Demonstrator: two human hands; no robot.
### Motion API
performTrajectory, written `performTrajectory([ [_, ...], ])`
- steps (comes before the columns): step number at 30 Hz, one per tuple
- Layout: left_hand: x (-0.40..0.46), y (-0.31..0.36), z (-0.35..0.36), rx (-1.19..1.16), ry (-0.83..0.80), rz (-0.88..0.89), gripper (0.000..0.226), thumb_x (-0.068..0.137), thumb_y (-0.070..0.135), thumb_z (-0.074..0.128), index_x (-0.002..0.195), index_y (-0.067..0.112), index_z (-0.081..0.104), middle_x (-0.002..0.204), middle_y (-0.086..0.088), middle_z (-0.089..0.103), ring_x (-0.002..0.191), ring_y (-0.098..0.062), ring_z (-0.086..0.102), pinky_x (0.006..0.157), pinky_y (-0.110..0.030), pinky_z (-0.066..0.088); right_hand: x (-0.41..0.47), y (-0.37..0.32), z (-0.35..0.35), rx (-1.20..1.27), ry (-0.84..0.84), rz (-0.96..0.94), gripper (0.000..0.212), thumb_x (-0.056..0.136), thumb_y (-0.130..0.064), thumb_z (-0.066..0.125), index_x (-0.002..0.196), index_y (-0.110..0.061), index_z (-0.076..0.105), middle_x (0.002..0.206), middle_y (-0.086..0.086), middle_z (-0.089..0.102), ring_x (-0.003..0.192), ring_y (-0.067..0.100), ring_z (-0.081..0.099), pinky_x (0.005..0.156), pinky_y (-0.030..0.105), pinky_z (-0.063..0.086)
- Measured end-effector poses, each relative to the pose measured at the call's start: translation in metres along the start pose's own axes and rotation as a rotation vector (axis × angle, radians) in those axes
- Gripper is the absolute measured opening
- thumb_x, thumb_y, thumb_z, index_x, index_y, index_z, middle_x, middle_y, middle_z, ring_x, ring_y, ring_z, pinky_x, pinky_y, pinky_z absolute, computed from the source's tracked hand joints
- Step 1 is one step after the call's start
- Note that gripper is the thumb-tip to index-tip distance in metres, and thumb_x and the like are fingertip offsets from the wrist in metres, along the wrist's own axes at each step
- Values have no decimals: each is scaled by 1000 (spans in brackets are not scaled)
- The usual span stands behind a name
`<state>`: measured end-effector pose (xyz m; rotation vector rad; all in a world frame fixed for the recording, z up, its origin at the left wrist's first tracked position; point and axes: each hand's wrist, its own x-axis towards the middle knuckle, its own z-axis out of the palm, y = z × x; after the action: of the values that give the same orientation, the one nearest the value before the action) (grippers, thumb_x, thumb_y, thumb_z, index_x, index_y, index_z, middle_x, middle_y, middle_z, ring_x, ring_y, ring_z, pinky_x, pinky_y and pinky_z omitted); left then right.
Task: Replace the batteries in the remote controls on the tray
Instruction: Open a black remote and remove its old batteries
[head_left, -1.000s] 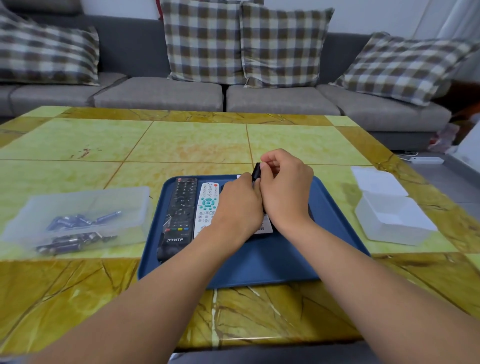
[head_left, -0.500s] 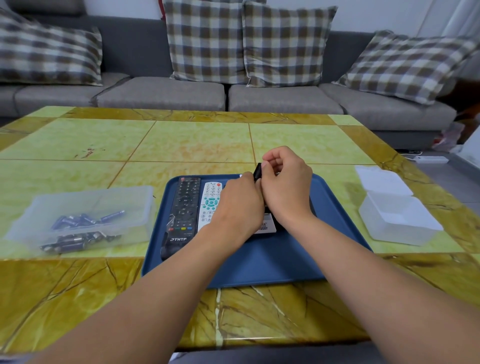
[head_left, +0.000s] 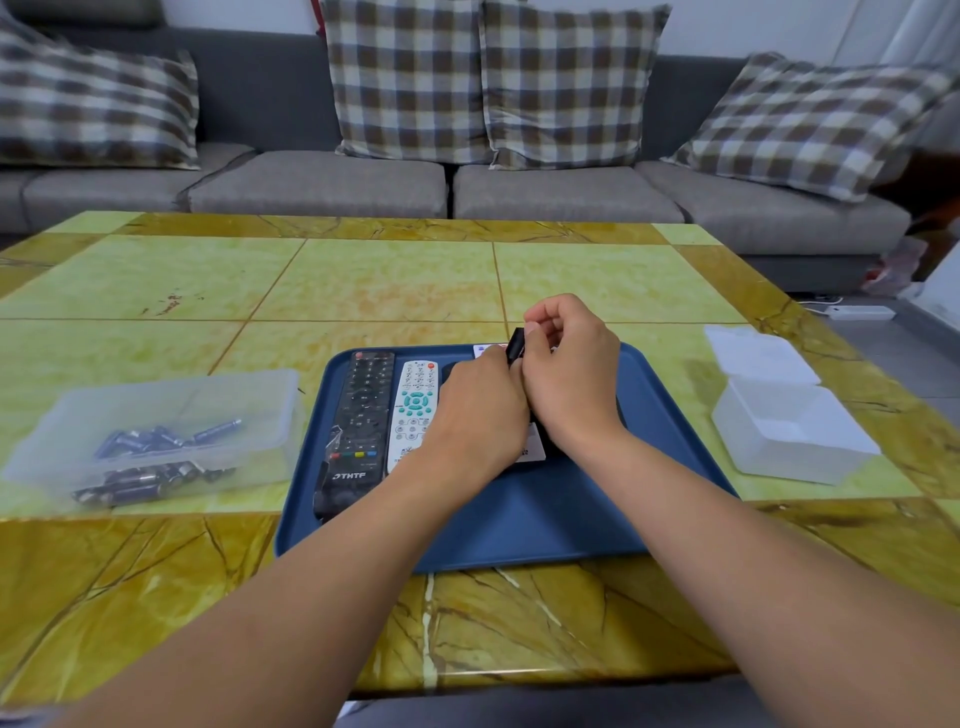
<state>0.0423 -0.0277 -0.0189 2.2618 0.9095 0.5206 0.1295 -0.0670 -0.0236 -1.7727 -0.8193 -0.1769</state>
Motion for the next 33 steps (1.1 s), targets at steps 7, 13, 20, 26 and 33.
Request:
performTrajectory([
  [7,6,2,1,-23,35,20,38,106,32,33,71,17,34,73,-2,48,65,-22,46,58,-37,38,-1,2,1,9,86,-28,14,91,-5,59,100,-15,63,91,-1,64,86,13,61,76,27,51],
  [13,8,-1,3,-63,17,0,38,105,34,33,72,16,40,76,-7,54,64,-24,53,57,-36,43,1,3,-4,47,24,26,13,88,-9,66,99,-16,64,87,-3,65,78,7,60,70,18,50],
  [20,8,-3,9,-73,-38,-5,35,106,36,35,85,11,48,82,-13,65,64,-26,62,49,-22,40,10,7,-22,138,-107,136,14,85,-10,73,92,-21,69,76,-5,54,65,8,52,62,19,49],
  [26,3,9,7,-552,-109,-97,28,107,34,39,93,12,49,74,-13,61,45,-19,55,44,-29,49,25,1,-43,995,-5,799,23,87,9,66,101,-8,63,93,14,67,75,19,66,71,29,61],
  [33,0,18,1,-837,-258,-195,26,108,32,39,104,11,53,73,-11,58,50,-19,53,48,-30,51,33,12,-49,1201,-101,1066,39,91,17,25,100,2,60,87,16,58,57,12,43,38,17,40],
])
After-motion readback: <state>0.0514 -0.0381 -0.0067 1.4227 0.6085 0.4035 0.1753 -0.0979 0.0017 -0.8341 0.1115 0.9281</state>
